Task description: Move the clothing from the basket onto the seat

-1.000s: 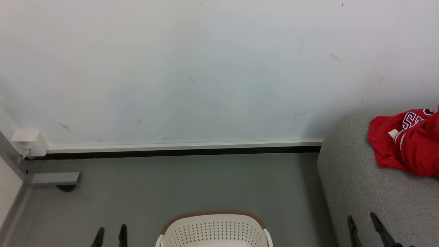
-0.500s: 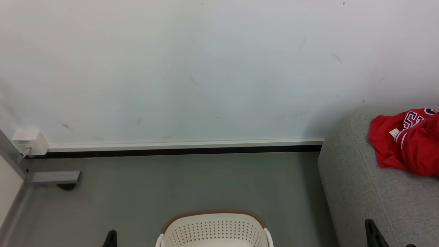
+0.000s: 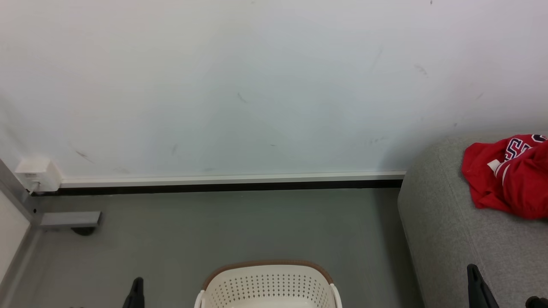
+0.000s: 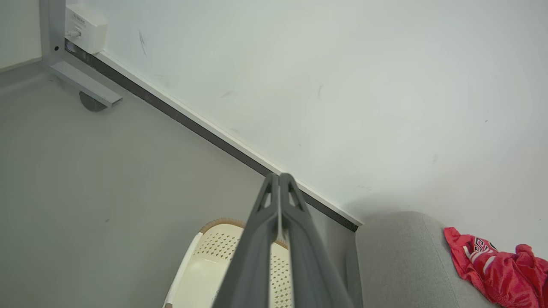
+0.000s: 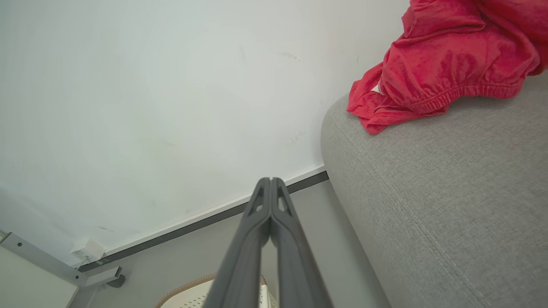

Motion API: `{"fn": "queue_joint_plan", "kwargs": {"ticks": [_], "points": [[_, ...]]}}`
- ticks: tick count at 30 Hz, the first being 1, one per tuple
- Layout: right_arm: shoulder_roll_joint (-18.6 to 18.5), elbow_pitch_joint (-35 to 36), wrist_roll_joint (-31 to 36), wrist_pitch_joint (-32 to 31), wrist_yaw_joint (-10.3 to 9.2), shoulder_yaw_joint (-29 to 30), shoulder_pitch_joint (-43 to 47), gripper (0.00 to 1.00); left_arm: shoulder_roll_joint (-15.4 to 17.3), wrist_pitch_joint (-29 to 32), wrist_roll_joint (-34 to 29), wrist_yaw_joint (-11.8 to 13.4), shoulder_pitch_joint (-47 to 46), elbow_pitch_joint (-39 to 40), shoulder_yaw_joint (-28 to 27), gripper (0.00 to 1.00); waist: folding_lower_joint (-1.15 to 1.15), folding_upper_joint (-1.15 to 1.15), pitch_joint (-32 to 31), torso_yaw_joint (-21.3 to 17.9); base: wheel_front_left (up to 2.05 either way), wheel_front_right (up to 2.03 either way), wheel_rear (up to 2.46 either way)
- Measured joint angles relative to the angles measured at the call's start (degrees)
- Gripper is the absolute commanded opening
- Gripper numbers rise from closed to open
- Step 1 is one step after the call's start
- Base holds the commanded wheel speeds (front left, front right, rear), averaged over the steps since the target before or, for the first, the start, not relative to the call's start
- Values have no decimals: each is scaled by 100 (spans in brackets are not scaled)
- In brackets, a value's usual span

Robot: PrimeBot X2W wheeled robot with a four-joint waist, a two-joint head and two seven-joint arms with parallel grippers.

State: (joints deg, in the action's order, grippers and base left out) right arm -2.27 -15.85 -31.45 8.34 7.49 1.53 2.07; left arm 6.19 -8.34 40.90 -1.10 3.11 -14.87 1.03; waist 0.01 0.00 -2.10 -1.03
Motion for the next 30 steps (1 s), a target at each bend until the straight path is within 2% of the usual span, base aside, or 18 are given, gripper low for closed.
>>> {"fn": "queue_joint_plan", "kwargs": {"ticks": [30], "points": [[-5,57,-2481,-603,-1,210,-350,0,-144,612,2100,-247,-399,22,-299,0,0,0,65,32,0,0,0]]}}
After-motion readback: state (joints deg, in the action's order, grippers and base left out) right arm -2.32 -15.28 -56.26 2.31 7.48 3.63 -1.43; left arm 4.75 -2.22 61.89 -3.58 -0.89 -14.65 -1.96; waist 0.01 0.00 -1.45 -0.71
